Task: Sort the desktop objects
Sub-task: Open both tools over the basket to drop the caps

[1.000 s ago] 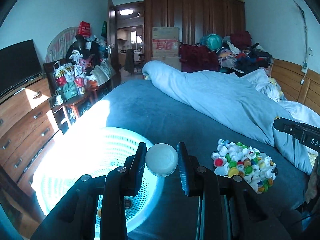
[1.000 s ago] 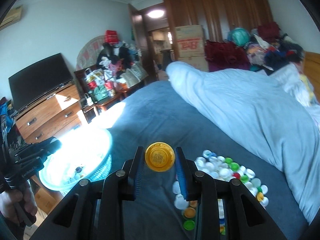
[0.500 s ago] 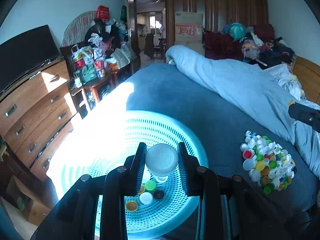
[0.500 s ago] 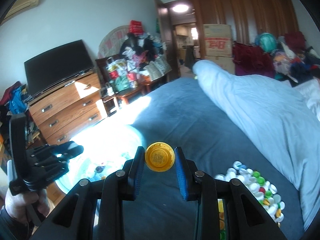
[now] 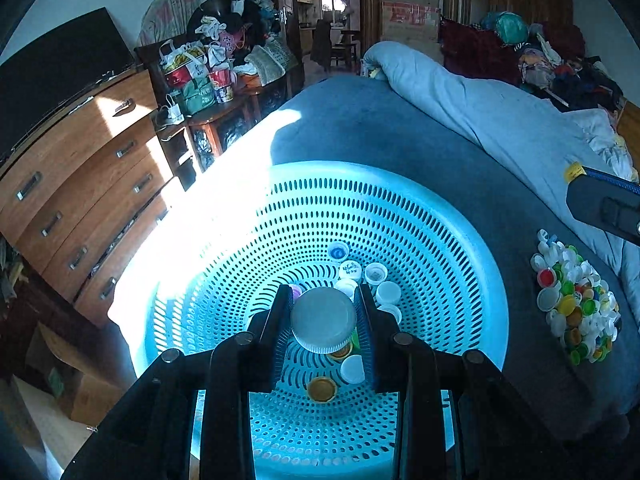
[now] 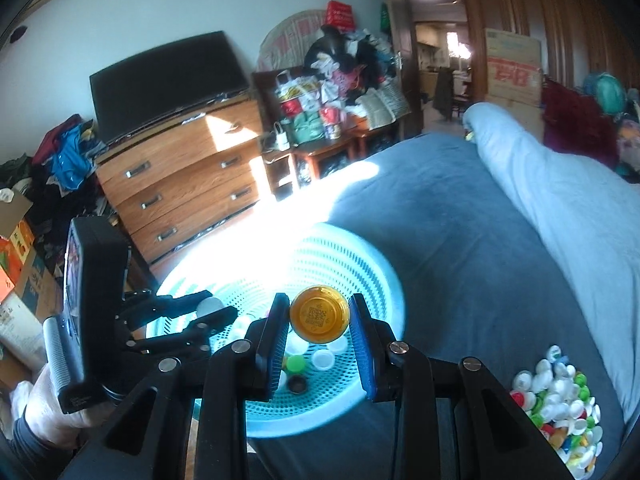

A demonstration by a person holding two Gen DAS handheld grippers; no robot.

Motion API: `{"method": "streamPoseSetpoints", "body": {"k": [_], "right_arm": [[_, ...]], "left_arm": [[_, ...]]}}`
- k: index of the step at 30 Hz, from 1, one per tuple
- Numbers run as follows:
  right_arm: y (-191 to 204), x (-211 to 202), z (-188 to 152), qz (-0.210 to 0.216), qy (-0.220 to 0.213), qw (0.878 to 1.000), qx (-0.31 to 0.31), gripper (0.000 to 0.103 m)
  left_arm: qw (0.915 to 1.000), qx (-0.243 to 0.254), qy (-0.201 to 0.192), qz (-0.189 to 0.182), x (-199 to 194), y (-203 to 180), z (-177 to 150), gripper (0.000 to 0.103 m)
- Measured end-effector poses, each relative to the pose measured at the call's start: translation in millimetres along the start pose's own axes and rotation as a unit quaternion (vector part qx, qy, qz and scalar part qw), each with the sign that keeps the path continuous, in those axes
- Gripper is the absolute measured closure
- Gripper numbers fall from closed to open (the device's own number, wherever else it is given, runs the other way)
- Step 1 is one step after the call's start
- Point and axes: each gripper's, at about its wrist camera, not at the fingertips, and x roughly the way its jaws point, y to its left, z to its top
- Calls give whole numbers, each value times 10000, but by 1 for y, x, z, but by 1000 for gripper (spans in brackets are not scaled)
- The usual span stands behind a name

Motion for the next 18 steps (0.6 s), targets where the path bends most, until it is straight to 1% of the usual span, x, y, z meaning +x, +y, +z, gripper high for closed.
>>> {"method": "streamPoseSetpoints", "body": {"k": [6, 18], "right_arm": [[7, 24, -2, 79, 203, 9998, -4, 70], [9, 51, -8, 180, 424, 9989, 34, 70]], "left_arm": [[9997, -148, 185, -110, 16, 12, 0, 77], [9992, -206, 329, -137, 29, 24, -2, 77]]}}
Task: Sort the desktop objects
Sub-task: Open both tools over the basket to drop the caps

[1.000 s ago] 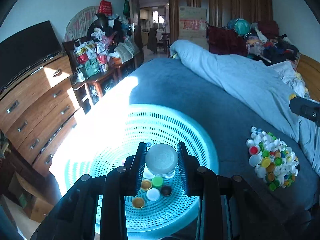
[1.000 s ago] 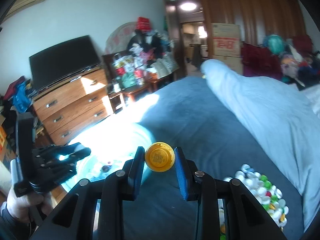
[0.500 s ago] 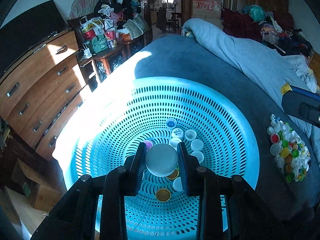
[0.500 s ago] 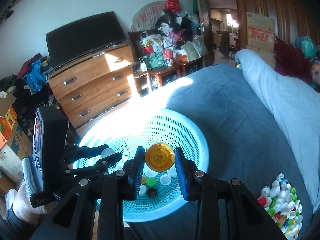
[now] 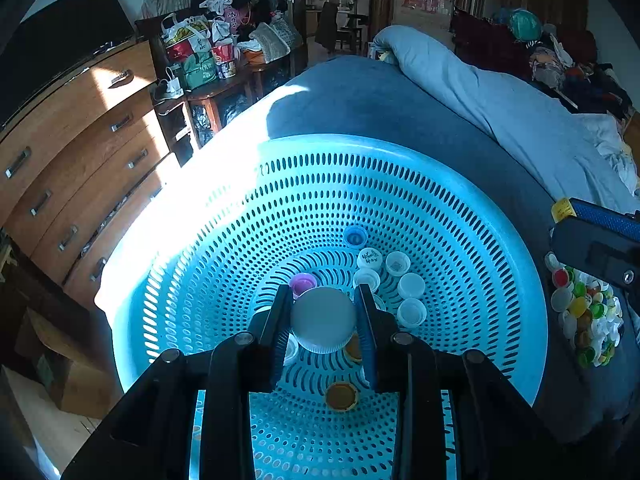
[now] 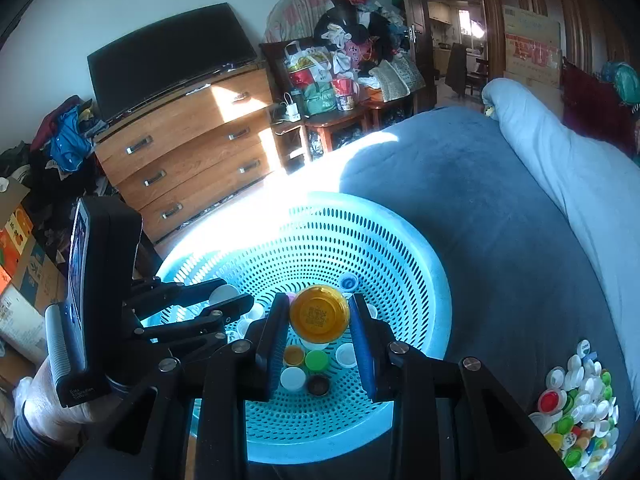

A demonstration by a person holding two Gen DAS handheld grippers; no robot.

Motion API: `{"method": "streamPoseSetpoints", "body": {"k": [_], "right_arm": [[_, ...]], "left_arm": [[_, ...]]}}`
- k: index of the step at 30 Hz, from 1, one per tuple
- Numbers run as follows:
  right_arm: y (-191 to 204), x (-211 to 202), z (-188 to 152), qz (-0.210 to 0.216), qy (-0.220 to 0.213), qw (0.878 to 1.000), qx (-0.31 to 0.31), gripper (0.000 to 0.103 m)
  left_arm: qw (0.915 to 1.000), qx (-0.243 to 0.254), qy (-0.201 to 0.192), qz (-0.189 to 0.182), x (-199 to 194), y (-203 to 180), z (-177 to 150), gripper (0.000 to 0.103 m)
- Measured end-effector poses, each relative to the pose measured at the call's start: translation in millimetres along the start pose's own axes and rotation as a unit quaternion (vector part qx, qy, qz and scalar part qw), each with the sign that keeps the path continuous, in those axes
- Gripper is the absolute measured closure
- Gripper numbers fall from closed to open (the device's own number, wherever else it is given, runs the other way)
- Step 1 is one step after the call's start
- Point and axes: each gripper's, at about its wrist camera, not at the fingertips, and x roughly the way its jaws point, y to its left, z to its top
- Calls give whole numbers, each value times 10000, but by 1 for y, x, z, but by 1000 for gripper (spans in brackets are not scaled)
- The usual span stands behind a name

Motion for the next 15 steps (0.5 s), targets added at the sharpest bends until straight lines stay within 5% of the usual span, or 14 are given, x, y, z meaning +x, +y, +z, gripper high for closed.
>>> {"method": "streamPoseSetpoints", "body": {"k": [15], "right_arm": [[1, 4, -2, 43, 42, 10000, 25, 70]], "left_arm": [[10000, 15, 32, -26, 1, 0, 1, 77]]}}
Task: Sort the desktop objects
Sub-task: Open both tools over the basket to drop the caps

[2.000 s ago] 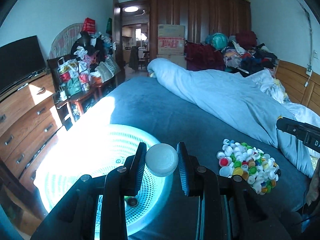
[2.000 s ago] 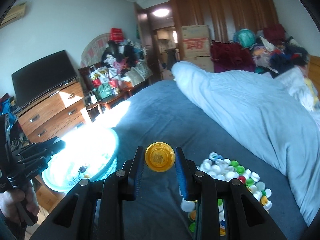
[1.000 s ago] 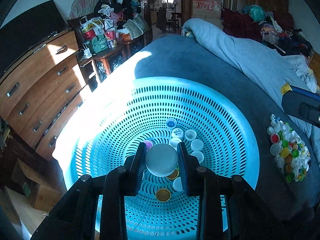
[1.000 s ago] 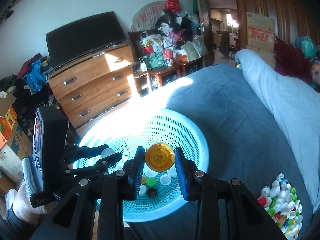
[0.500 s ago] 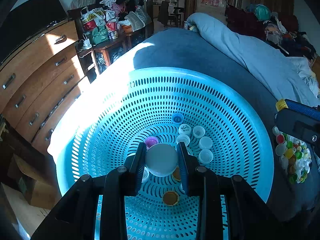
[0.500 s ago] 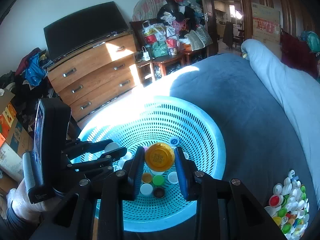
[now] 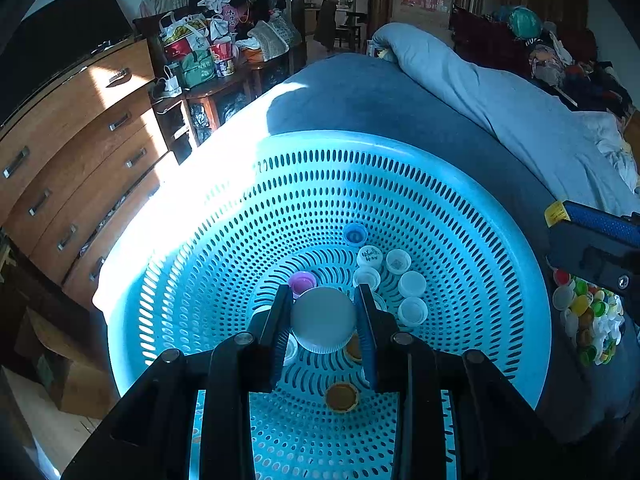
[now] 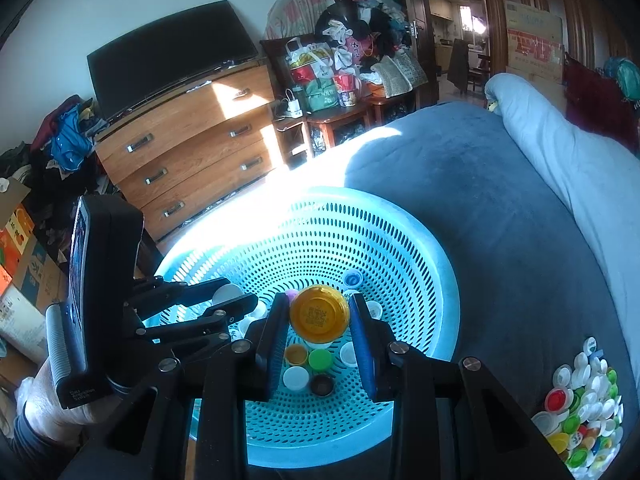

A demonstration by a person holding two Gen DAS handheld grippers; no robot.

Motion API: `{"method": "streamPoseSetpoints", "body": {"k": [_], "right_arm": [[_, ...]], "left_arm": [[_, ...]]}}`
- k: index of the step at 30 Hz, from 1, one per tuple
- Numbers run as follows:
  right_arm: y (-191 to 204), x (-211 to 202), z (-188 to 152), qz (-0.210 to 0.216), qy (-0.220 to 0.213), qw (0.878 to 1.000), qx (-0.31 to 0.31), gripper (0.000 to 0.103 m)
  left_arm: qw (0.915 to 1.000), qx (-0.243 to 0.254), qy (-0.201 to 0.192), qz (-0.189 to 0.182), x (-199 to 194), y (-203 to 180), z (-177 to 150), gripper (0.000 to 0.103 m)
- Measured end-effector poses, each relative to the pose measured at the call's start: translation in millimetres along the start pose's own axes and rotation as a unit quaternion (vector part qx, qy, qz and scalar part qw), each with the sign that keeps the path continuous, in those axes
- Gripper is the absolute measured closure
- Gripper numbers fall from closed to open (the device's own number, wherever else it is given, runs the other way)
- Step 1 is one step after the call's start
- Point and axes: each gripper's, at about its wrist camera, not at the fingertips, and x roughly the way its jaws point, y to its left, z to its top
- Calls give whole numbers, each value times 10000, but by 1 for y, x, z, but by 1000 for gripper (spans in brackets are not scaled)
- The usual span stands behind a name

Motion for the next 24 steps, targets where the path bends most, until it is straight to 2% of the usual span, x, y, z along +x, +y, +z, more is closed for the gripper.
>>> {"method": "streamPoseSetpoints", "body": {"k": [24], "right_arm": [[4, 13, -2, 26, 104, 9999, 19, 69]], "left_arm": [[10000, -15, 81, 18, 7, 3, -1, 77]]}}
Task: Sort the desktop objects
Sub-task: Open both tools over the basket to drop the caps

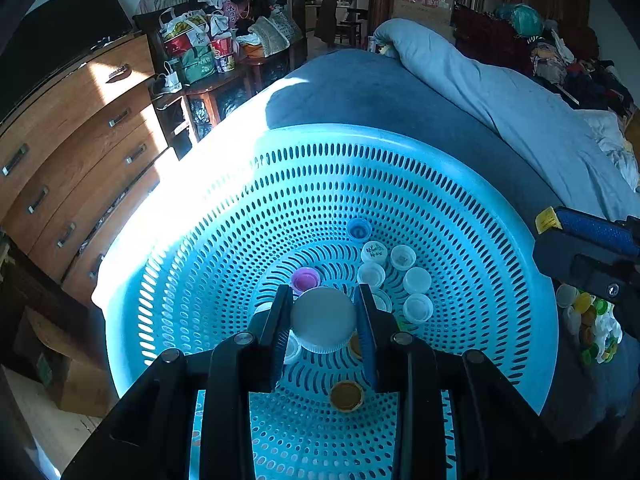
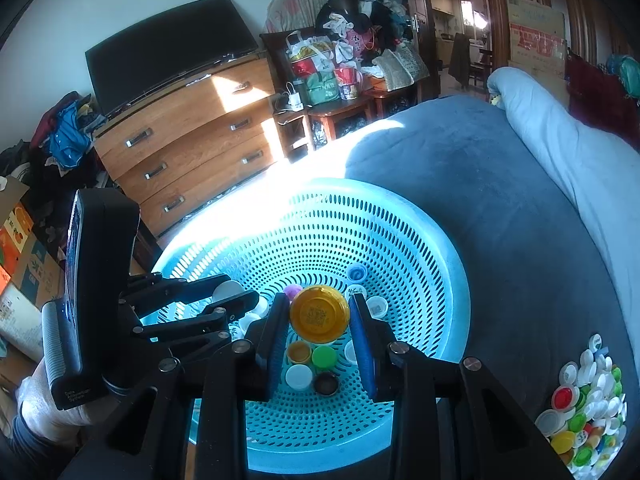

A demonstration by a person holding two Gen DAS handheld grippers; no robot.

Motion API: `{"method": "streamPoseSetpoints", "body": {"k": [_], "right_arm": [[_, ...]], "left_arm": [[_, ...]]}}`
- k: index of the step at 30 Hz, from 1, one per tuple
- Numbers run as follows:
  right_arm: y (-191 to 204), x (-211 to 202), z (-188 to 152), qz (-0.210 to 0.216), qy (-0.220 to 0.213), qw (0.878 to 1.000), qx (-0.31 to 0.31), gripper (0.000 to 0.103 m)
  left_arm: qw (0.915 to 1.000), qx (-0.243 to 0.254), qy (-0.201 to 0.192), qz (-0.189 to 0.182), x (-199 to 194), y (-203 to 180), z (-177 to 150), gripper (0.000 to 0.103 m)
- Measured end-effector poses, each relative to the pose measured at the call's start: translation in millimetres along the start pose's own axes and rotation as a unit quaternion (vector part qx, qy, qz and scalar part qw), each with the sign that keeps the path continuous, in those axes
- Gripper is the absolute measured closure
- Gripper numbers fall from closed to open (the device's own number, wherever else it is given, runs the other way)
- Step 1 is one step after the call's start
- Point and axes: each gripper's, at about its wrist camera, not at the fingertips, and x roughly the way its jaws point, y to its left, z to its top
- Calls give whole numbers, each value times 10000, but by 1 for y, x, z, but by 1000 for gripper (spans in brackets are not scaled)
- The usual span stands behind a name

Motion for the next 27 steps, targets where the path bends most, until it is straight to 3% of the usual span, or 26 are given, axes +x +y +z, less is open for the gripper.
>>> {"method": "streamPoseSetpoints", "body": {"k": [19, 21, 23, 27], "right_arm": [[-2, 2, 0, 22, -18, 10000, 31, 69], [-1, 1, 0, 8, -52, 10000, 42, 52], [-2, 0, 0, -8, -89, 10000, 35, 43], [-3, -1, -1, -28, -92, 9999, 56, 40]], "left_arm": [[10000, -16, -17, 49, 1, 4, 2, 76], [10000, -45, -14, 70, 2, 4, 2, 75], [9999, -53, -22, 86, 1, 5, 3, 70], [10000, -28, -24, 81, 2, 4, 2, 65]]}}
